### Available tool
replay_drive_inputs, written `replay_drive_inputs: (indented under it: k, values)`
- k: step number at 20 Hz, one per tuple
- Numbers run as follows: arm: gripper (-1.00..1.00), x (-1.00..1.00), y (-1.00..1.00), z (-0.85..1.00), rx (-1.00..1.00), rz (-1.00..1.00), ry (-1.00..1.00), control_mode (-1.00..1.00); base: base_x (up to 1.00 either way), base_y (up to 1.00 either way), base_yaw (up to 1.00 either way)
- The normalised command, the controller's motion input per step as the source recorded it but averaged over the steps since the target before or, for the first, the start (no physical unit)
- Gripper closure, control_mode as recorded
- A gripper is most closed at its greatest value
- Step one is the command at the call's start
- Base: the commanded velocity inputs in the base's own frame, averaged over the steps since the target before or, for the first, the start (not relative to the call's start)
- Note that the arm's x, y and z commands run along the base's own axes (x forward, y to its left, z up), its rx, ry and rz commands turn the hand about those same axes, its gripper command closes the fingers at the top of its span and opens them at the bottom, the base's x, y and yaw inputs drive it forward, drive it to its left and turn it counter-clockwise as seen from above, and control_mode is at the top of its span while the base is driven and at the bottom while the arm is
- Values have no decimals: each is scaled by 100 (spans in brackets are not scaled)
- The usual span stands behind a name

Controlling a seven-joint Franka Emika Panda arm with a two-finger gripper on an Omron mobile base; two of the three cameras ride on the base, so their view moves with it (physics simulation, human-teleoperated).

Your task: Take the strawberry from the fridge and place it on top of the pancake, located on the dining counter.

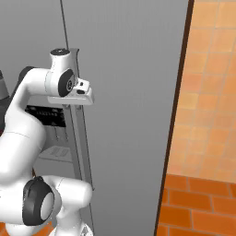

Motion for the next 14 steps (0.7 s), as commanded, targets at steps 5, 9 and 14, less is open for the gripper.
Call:
replay_drive_inputs:
  k: [5,9,14]
  values:
    - [-100,0,0,0,0,0,0,100,0,0,0]
    - [-100,0,0,0,0,0,0,100,-4,22,-7]
    - [-100,0,0,0,0,0,0,100,-5,27,-21]
